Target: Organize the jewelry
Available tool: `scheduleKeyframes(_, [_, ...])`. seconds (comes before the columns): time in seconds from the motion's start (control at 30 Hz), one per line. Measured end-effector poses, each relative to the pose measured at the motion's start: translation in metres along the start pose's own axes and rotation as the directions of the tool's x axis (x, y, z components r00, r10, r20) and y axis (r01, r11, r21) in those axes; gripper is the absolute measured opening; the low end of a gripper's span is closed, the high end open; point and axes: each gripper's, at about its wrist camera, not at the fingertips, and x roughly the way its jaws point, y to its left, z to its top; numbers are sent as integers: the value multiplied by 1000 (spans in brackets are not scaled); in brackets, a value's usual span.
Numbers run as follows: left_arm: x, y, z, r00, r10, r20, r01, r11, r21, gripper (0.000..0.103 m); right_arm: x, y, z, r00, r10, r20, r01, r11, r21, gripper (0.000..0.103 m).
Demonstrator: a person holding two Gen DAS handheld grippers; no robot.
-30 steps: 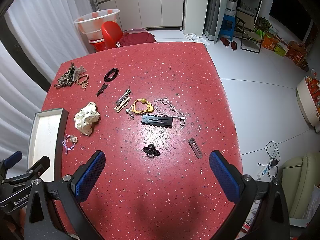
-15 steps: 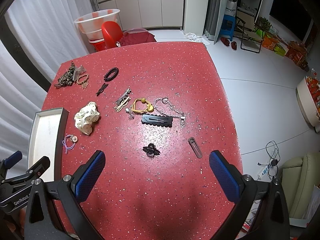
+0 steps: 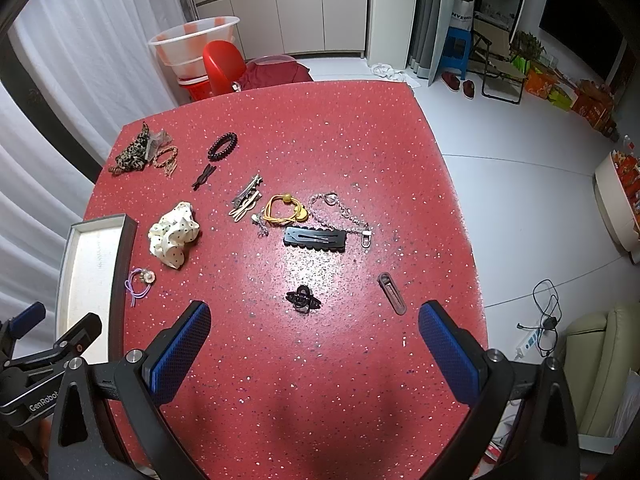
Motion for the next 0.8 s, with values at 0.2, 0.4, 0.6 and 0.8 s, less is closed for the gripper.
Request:
scheduleKeyframes(0.2, [7,-3,-1,1000,1,-16,-1,1000,4,103,5,1,-3,1000,0,-12,1,1000,6,103])
scheduleKeyframes(0.4, [17,-3,-1,999,-7,-35,7,1000,6,103,16,-4,-5,999,2,-41,-1,1000,22,103])
scheduleKeyframes(0.6, [36,-3,2,998,-5,-57,5,1000,-1,103,33,-10,-9,996,4,-84,-1,999,39,103])
scheduleKeyframes(0.8, [64,-5,15,996,-46,-75,45,999,-20,103,59,-14,-15,990,7,-139,0,999,47,103])
